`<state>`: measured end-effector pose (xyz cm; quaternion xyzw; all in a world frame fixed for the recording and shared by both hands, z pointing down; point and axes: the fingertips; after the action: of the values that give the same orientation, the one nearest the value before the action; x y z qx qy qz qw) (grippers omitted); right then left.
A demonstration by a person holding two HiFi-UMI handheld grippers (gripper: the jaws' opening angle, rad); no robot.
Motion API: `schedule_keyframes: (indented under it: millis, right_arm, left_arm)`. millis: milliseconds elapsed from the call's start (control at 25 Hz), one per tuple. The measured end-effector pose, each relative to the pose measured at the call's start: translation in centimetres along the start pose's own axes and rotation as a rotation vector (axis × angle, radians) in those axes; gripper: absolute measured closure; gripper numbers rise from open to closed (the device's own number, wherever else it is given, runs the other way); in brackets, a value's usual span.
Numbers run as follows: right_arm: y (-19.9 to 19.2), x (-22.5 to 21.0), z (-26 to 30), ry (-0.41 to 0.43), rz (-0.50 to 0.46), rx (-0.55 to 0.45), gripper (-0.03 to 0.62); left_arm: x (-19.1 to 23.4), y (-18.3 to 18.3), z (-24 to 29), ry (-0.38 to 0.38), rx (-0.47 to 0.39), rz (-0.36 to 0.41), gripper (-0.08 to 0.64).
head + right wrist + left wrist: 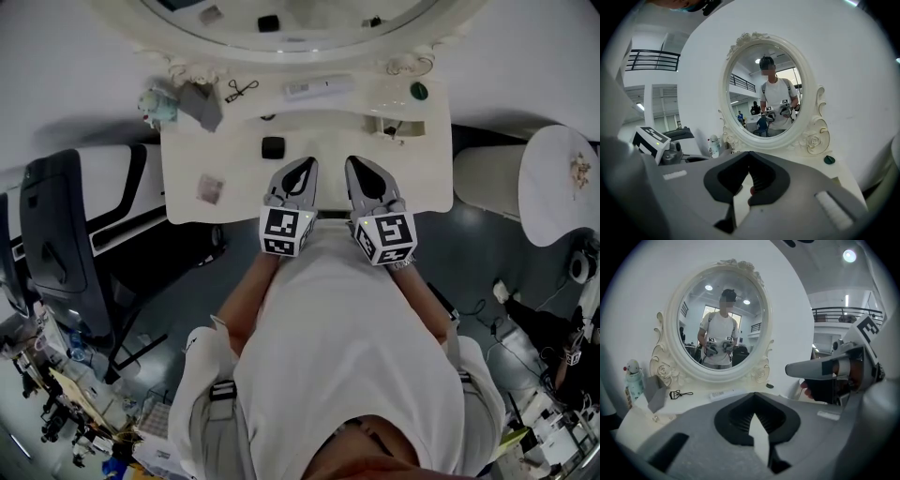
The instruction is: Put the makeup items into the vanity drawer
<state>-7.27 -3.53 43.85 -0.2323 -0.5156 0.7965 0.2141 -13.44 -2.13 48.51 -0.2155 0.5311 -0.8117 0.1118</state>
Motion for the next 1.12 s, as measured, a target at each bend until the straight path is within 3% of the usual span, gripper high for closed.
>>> schedule_keyframes:
  millis: [520, 1120]
  right_arm:
    - [-0.6, 1.6, 0.0, -0.069, 0.028, -0.003, 0.583]
    - [-1.1, 1.1, 0.5, -0.12, 0.037, 0.05, 0.583]
  left_arm:
    - [1.7, -1.5, -1.2, -0.025, 0.014, 0.016, 0.554]
    - [7.6, -5.7, -0.5, 0.125, 0.113, -0.065, 0.554]
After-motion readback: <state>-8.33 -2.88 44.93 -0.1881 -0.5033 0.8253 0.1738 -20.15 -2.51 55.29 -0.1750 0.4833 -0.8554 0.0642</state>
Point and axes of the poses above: the fingertips, and each gripper's own axes: z forward along the fingers, x to its left, y out of its top, and after that the axes turned 7 degrees about -y, right-handed
